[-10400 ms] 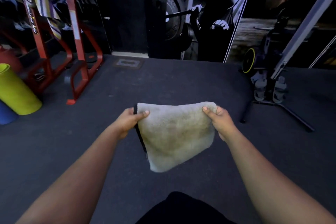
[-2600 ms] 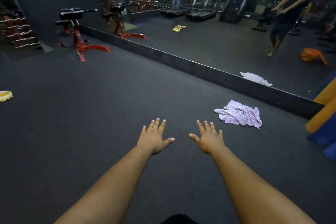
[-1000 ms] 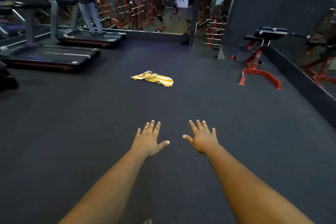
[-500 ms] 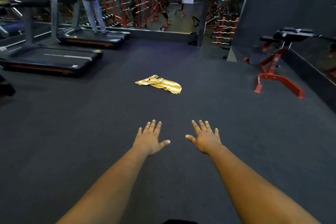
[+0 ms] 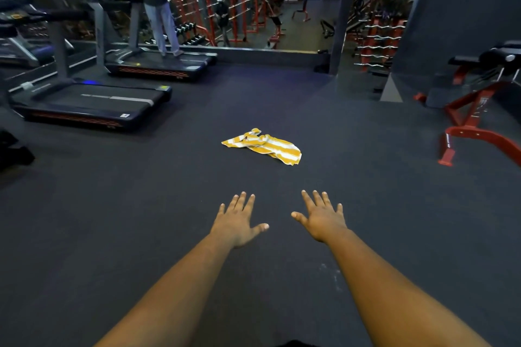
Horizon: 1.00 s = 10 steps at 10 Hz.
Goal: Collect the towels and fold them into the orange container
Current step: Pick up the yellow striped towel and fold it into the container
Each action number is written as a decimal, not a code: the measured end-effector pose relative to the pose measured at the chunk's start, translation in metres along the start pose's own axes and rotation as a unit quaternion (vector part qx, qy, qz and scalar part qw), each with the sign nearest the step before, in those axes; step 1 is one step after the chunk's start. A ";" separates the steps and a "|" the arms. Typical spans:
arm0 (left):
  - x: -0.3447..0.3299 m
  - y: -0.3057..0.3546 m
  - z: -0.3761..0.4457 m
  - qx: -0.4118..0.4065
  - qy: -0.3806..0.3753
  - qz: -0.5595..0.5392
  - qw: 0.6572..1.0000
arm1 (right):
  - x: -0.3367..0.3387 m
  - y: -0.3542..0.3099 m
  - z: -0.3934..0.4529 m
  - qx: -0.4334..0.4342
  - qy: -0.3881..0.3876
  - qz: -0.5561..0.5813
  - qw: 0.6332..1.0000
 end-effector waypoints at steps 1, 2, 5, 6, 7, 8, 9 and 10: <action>0.031 -0.001 0.040 0.005 0.005 -0.004 1.000 | 0.033 0.001 0.041 0.006 0.001 -0.010 1.000; 0.075 -0.010 0.105 0.013 0.009 -0.021 1.000 | 0.081 -0.002 0.108 0.011 0.000 -0.015 1.000; 0.171 -0.048 0.276 0.008 0.017 -0.026 0.999 | 0.170 -0.025 0.278 0.006 0.009 -0.035 0.999; 0.217 -0.071 0.347 -0.003 0.002 -0.028 1.000 | 0.212 -0.040 0.345 -0.001 0.005 -0.033 0.999; 0.247 -0.085 0.388 -0.008 -0.003 -0.009 1.000 | 0.239 -0.044 0.385 -0.009 0.004 -0.024 1.000; 0.288 -0.100 0.450 -0.009 -0.009 -0.007 1.000 | 0.276 -0.047 0.445 -0.014 0.000 -0.014 1.000; 0.309 -0.105 0.499 -0.009 -0.019 -0.013 1.000 | 0.297 -0.045 0.491 -0.015 -0.005 -0.010 1.000; 0.335 -0.106 0.576 -0.004 -0.028 -0.003 1.000 | 0.320 -0.031 0.570 -0.012 -0.015 -0.008 1.000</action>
Point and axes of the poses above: each hand's wrist, its own z-axis towards the middle knuckle, its own x-axis out of the back of the hand, y = z × x, the point moved 9 cm from there along z, towards the middle knuckle, and after that the axes turned 13 degrees about -y, right-handed, at the moved point
